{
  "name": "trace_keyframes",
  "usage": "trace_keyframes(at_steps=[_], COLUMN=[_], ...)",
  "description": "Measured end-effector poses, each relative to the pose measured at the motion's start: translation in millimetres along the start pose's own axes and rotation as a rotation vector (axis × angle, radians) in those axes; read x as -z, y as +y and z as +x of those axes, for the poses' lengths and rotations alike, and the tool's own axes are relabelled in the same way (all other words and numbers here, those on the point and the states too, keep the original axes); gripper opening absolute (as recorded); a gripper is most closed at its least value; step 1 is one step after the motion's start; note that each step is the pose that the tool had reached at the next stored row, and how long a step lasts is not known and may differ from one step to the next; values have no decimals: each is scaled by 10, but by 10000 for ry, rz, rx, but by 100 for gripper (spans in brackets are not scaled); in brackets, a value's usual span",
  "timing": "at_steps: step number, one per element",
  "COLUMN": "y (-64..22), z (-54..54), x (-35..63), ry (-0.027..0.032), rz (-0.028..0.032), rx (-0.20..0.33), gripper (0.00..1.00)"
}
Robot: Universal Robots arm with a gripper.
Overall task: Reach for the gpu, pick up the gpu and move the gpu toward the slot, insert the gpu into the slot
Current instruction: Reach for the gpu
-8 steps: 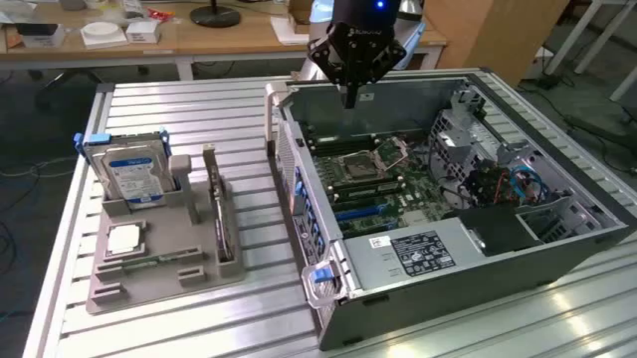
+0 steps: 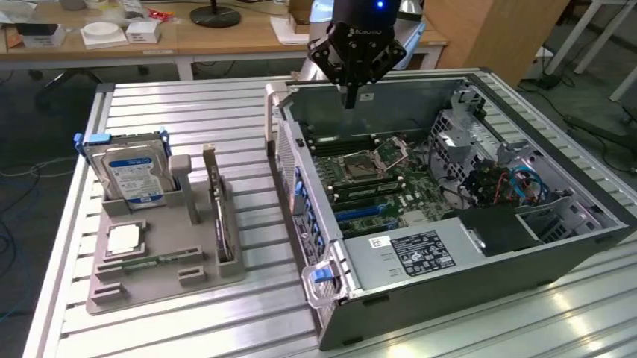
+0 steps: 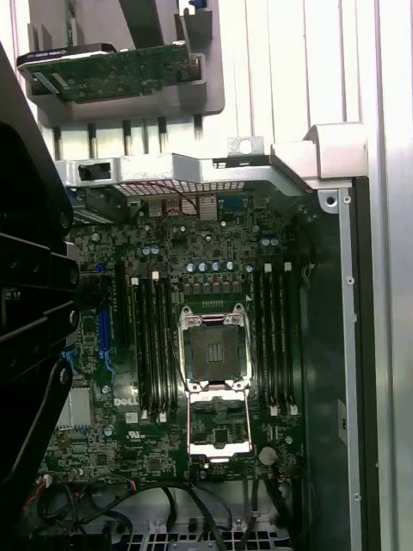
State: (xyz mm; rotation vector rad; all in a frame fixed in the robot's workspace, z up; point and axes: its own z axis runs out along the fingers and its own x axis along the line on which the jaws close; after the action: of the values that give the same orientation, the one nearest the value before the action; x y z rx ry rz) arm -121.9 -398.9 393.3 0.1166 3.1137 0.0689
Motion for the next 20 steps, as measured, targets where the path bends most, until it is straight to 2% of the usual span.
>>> trace_keyframes(at_steps=[4, 20], y=[-2, -19], z=[21, 242], x=[1, 6], ry=[0, 0], rz=[0, -1], rx=[0, -1], gripper=[10, 10])
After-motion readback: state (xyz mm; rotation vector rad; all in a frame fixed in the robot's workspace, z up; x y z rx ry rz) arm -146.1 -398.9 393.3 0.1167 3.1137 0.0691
